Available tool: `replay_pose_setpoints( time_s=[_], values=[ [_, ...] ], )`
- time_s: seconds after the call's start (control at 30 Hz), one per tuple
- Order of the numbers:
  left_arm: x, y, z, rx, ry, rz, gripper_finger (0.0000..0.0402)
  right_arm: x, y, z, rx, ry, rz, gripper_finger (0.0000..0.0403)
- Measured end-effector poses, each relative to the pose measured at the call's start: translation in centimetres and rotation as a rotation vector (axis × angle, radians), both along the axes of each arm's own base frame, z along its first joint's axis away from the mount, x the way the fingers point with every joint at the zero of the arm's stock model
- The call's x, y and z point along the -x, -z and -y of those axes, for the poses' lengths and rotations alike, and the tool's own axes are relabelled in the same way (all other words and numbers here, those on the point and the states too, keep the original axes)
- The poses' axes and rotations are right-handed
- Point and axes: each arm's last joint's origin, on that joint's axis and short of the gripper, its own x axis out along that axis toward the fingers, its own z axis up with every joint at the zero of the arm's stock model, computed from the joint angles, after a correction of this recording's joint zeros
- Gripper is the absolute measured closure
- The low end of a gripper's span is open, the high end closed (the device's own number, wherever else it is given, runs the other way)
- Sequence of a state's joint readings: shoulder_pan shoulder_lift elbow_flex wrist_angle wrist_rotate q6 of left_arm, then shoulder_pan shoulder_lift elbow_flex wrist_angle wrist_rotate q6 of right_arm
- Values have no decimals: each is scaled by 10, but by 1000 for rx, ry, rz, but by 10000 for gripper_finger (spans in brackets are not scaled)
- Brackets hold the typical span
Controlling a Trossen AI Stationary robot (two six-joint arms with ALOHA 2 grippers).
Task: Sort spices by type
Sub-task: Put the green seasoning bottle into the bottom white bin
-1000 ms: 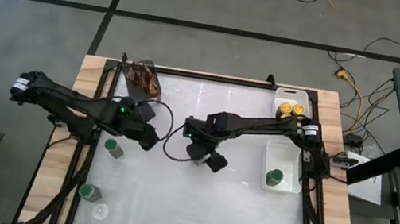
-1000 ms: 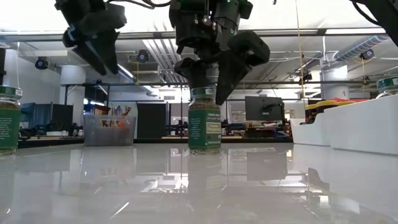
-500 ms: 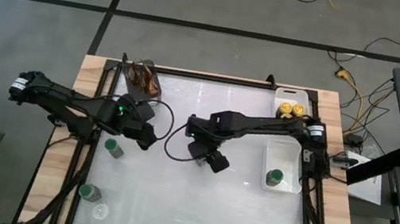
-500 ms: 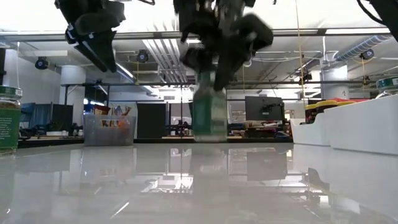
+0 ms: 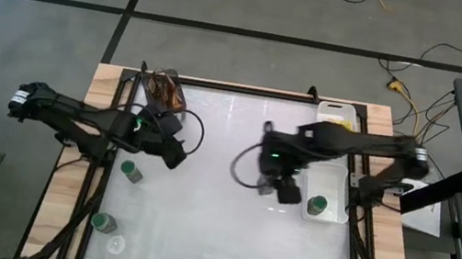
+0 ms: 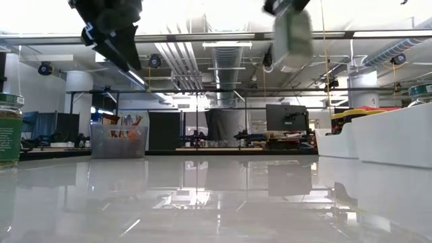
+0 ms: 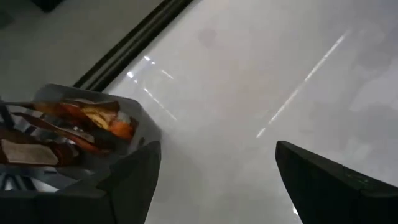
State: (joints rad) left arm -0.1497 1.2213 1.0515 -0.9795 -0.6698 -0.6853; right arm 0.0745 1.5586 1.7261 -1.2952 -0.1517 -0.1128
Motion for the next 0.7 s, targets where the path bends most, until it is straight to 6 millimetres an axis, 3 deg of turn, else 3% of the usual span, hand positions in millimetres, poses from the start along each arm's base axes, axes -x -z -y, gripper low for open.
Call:
replay_pose_setpoints(
  time_s=[0.17,0.37,0.53,0.7],
  values=[
    [-1,0,-9,-25,-41,-1,102,57,-10,2,44,211,18,204],
    [-6,-3,-13,-39,-26,31,102,118,12,8,85,418,4,204],
    [-10,-5,-13,-45,-6,67,102,154,37,14,116,569,-55,204],
    [-11,-6,-13,-46,-4,74,102,172,62,17,120,612,-96,204]
  ],
)
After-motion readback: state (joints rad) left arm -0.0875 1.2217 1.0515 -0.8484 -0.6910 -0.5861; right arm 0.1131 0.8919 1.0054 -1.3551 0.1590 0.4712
